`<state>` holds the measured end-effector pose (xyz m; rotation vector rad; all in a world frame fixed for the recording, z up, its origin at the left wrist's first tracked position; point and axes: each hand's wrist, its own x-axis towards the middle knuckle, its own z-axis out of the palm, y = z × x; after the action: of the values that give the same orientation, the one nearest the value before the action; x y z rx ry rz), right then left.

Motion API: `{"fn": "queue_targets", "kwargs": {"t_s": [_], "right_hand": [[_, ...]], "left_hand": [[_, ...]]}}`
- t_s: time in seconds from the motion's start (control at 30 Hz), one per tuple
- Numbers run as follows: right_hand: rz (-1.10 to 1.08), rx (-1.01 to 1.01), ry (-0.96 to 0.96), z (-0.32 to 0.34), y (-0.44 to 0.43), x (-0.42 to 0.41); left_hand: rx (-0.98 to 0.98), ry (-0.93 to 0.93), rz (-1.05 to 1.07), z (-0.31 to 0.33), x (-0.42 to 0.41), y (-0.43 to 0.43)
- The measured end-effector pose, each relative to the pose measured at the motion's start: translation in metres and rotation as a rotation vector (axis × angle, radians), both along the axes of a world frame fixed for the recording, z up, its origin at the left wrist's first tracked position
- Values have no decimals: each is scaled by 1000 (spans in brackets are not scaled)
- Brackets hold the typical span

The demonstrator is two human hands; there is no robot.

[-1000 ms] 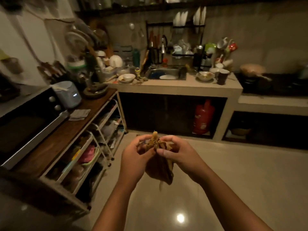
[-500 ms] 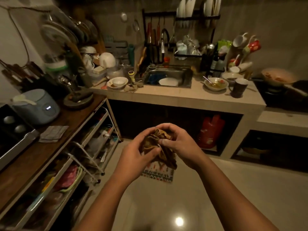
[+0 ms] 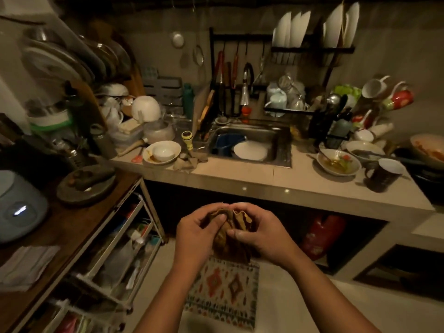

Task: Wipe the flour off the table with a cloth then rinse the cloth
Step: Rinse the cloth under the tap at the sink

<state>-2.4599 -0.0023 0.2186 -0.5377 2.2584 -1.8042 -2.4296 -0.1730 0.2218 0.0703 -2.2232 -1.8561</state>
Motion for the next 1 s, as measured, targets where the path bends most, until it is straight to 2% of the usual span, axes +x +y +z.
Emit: {"fn": "queue_targets", "kwargs": {"t_s": [0.17, 0.37, 0.63, 0.8, 1.0], "right_hand": [[-158, -52, 20, 5, 6, -94], [-298, -119, 15, -5, 19, -203], [-304, -220, 1, -14, 42, -360], [-251, -174, 20, -13, 41, -443], [-343, -174, -41, -35, 43, -513]], "left_hand": [[-37, 54, -228, 13, -117, 1], [-84, 40, -348, 15, -240, 21], [-124, -43, -380, 16, -387, 39], [-184, -80, -267, 24, -460, 33], [-226, -162, -342, 19, -546, 18]]}}
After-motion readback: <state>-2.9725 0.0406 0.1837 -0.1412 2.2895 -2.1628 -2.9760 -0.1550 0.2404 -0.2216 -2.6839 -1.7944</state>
